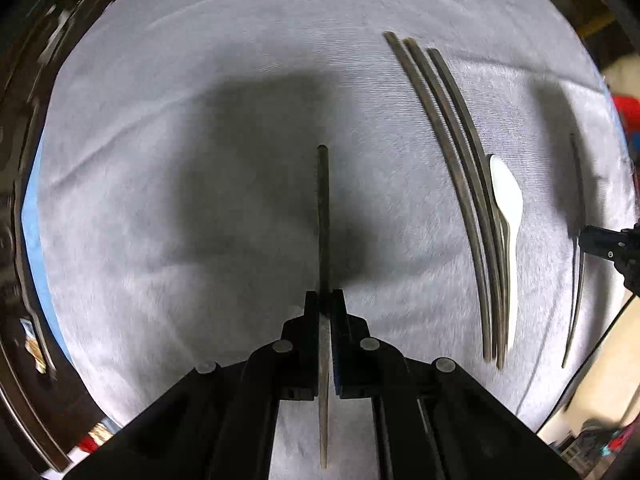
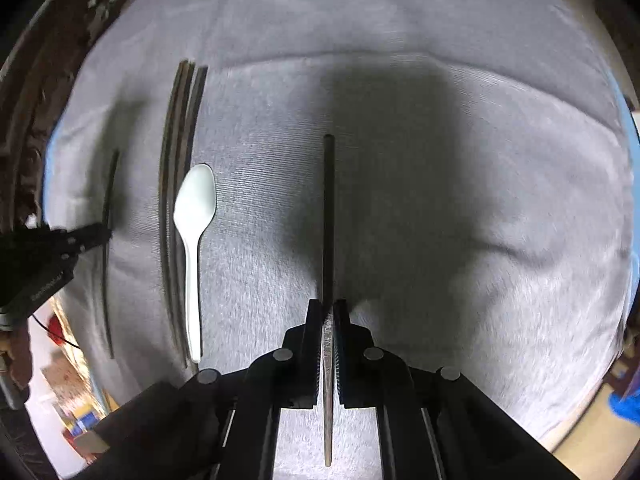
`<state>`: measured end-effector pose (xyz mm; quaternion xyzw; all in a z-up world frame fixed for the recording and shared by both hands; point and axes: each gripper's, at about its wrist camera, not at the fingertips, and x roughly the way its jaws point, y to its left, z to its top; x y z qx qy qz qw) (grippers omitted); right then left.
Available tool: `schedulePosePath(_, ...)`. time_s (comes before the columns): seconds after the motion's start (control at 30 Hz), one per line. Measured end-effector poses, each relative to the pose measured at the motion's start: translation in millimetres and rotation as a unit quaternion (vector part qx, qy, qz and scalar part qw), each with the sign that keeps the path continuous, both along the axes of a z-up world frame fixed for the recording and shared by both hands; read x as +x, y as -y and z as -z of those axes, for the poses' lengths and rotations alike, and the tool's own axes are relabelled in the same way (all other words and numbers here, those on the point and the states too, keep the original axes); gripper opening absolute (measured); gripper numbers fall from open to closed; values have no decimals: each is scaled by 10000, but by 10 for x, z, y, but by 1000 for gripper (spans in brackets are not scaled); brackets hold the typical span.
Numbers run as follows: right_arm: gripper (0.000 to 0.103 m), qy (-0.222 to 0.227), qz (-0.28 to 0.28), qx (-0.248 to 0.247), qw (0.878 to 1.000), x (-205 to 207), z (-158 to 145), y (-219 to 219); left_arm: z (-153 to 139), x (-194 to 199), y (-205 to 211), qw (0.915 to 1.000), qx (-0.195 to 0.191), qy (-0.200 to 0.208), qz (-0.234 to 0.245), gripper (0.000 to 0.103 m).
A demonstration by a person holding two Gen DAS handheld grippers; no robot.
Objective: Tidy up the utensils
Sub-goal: 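Lift both held chopsticks off the cloth and carry them toward the black holder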
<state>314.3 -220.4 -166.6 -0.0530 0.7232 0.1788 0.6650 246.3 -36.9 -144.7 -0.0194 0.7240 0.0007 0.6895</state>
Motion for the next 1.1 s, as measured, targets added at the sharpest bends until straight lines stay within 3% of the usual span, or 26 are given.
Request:
schedulePosePath(0.33,6,837,686,865,9904,-484,-491,533,-582,-663,-188,9910,-474,1086,-630,5)
schedulePosePath(0.53,6,1174,854,1189,9822,-843,-802,711,-955,-749,-245,9832,-266,1635,-767,5)
schedulePosePath(0.83,6,1508,1095,1536,9704,-1145,-1032,826,-1167,-1032,-169,9699,49,2273,-872,5)
schedulePosePath(1.1,6,1932,1443,1952,9507,-1410,-1254,951,-1391,-1259,-121,9550,154,2800,-970,5)
